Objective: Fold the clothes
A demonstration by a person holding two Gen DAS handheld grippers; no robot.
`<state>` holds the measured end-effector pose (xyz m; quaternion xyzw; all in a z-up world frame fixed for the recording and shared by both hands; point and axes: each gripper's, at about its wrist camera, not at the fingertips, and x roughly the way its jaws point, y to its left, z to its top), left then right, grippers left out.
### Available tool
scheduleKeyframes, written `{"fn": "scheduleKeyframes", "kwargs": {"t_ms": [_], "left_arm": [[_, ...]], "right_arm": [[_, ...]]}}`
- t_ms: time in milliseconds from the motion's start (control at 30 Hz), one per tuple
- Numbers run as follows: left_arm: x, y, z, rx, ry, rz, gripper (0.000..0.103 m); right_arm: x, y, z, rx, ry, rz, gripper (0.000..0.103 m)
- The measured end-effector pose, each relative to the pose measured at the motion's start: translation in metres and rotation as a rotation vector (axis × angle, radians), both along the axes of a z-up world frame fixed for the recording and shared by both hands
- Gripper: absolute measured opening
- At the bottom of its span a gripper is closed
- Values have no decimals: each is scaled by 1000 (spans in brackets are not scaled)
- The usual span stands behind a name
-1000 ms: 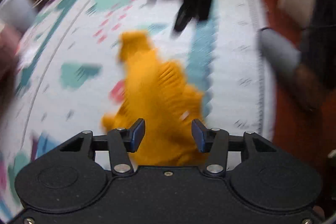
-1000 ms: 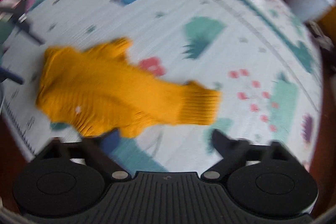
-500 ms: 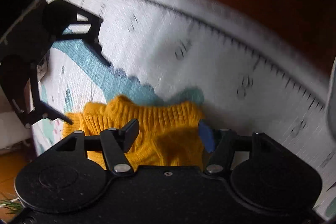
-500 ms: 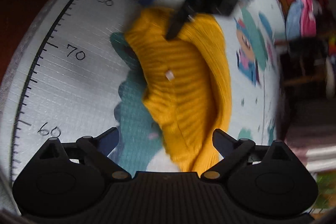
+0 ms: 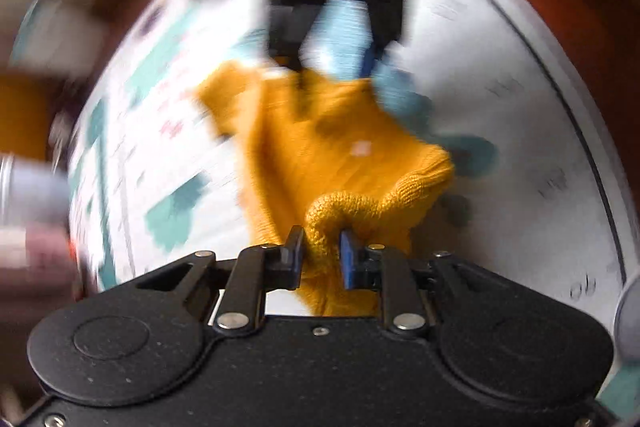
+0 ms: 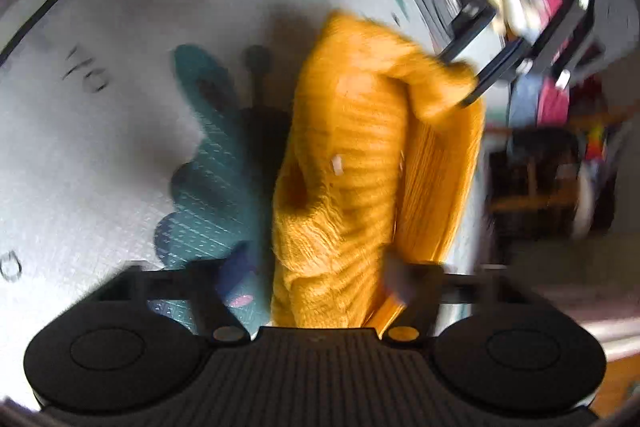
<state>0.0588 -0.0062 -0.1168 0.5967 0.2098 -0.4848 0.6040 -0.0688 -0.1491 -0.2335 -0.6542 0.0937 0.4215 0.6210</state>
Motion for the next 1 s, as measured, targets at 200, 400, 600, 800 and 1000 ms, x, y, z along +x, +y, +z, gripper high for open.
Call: {"fn": "scheduleKeyframes", "kwargs": {"t_ms": [200, 400, 600, 800, 1000], "left_arm": [[47, 22, 44, -110, 33, 262, 15], [57, 38, 98, -198, -49, 404, 14], [44, 47, 186, -396, -243, 511, 14], [16, 59, 202, -411, -246, 521, 12], [2, 52, 207, -404, -267, 479, 11]], "right_arm": [[18, -2, 52, 83, 214, -175, 19], [41, -8, 143, 271, 386, -431, 16], [55, -30, 238, 367, 198, -540, 2], [37, -50, 325, 501, 178, -639, 2], [38, 12, 313, 495, 289, -630, 85]]}}
